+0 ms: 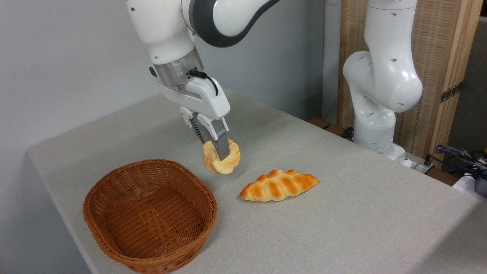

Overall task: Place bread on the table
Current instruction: 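Lower the bun onto the table beside the braided loaf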

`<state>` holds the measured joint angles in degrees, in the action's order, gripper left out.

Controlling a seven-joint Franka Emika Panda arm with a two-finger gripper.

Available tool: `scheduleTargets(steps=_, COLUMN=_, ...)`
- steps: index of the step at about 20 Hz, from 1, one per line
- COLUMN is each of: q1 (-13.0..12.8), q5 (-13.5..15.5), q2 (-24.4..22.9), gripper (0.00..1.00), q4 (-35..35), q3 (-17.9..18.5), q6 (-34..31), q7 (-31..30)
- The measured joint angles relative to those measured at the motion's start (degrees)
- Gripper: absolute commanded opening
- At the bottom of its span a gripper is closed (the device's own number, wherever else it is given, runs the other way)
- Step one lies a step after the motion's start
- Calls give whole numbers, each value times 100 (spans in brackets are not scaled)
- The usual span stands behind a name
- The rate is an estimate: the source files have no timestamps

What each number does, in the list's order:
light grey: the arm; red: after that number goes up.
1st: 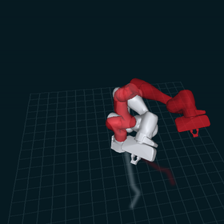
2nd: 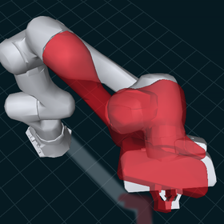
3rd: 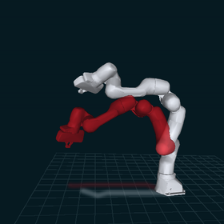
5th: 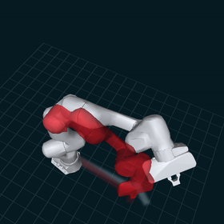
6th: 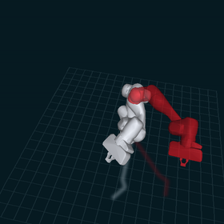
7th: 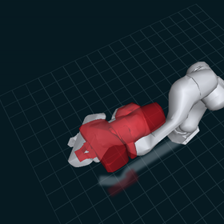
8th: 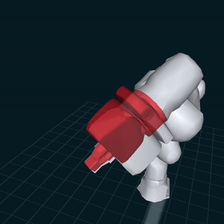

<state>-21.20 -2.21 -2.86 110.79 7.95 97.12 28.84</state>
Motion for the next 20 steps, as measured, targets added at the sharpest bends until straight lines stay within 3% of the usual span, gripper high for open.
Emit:
scheduleTargets(steps=5, q1=-159, q5=0, q2=27, gripper=100, q4=169, q3=-18, q6=0, q7=2)
scheduleTargets(steps=20, q1=-163, q5=0, q2=54, gripper=100, q4=194, q3=-16, q6=0, q7=4)
